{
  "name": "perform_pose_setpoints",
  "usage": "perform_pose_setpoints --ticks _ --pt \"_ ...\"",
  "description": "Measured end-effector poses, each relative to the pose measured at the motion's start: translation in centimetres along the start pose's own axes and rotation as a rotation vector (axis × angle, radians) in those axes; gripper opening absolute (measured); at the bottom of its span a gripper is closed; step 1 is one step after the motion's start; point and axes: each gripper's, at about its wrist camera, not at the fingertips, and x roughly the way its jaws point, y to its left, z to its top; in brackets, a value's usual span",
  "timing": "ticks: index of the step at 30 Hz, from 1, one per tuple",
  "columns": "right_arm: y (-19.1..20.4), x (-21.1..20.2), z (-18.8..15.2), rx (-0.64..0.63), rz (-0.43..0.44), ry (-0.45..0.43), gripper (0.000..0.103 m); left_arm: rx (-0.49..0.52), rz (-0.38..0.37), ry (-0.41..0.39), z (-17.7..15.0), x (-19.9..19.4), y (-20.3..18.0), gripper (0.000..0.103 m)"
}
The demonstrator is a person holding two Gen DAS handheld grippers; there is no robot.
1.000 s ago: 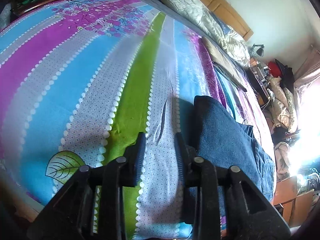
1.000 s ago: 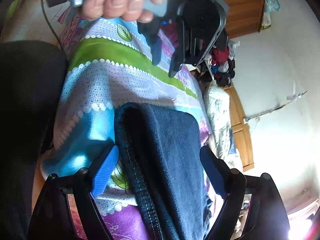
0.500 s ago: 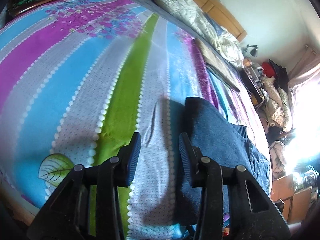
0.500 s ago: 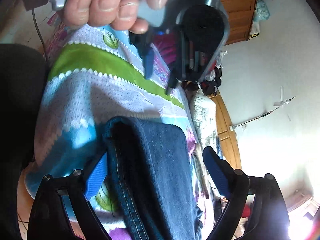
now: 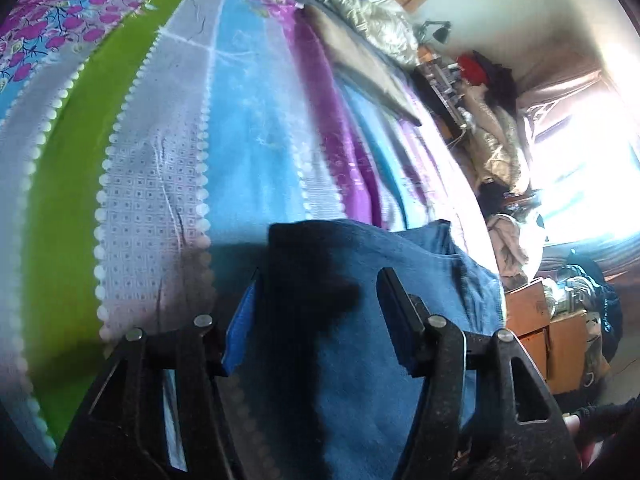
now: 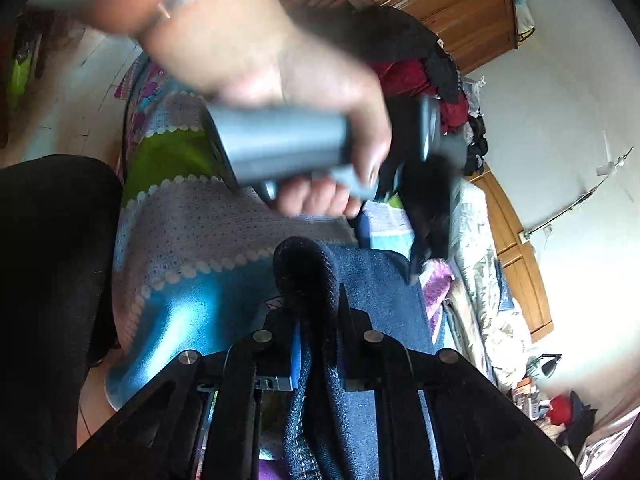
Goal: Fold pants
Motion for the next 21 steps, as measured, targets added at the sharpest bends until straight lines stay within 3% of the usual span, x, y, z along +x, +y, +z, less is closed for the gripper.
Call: perform_pose_setpoints --ticks 3,5,7,11,16,19,21 --pt "-0.3 0.4 -0.3 0.016 0.034 0.002 0.014 0.022 -0.017 -0.056 0.6 1.0 0.6 0.065" --pt "-0.3 0.2 -0.5 0.025 0.047 0.002 0.014 0.039 -0.027 -0.077 0.5 0.9 0.7 0.060" --pt "-0.4 0.2 -0.7 0.036 0.064 0.002 0.014 0.067 -0.047 -0.076 -0.1 0.9 0.5 0.038" --pt "-0.1 0.8 -1.4 0.022 0.061 0.002 0.019 0.086 -0.037 -0.087 -0.6 0.5 0.0 0.038" --pt "1.1 1.9 -1.6 -0.004 0.030 -0.001 0.035 0.033 -0.093 -0.071 0.0 0.6 1.3 0.043" --pt "1.0 2.5 -1.3 0.006 0.026 -0.011 0.034 0.044 -0.070 -0.067 0.0 0.8 1.1 0.042" --pt "0.9 3.0 -1.2 0.010 0.039 -0.012 0.024 0.072 -0.046 -0.068 0.0 1.0 0.7 0.036"
